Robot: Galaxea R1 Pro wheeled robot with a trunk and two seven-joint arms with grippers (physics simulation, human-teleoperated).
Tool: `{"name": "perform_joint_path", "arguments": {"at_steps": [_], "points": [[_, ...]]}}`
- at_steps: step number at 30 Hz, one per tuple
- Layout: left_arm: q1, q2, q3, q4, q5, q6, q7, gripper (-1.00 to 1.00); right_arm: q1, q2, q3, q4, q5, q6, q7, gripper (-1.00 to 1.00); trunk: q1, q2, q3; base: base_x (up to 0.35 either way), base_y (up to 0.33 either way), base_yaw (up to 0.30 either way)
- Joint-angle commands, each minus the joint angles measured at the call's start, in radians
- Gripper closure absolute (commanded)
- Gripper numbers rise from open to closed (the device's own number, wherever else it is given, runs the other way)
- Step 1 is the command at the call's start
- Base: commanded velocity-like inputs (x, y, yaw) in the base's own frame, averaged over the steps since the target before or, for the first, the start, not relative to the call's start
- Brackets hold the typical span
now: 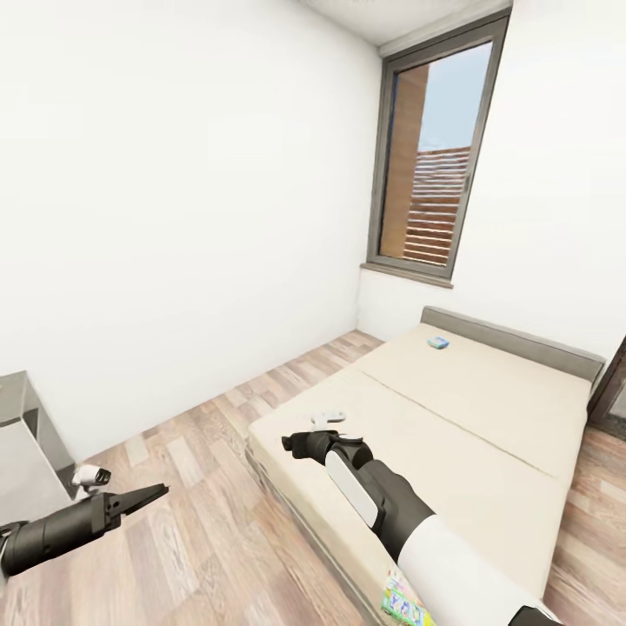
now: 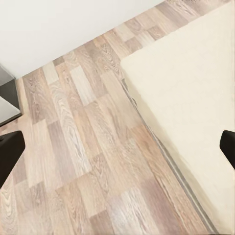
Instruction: Put all the toys in the child's room - the three board games (two on the bed and one on the table), the two jigsaw puzzles on the table, and the tennis ball on the table - inside the toy box on the table in the child's room.
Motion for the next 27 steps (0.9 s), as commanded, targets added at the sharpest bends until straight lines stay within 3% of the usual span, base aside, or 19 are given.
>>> {"name": "perform_joint_path", "arguments": {"at_steps": [1,15,27], "points": [[0.000,0.000,0.000,0.000,-0.001,0.011,-0.004,-1.00,-0.001,0.000,0.003,-0.001,-0.010,0.001,-0.010,-1.00,0.001,-0.002,-0.002,0.000,0.002,-0.257],[0.000,0.000,0.000,0.000,-0.001,0.010,-0.004,-1.00,-0.001,0.000,0.003,-0.001,-0.010,0.001,-0.010,-1.00,0.001,-0.002,0.010,0.000,0.117,-0.257],[0.000,0.000,-0.001,0.000,-0.001,0.010,-0.004,-1.00,-0.001,0.000,0.003,-0.001,-0.010,0.001,-0.010,-1.00,0.001,-0.002,0.019,0.000,0.015,-0.257]]}}
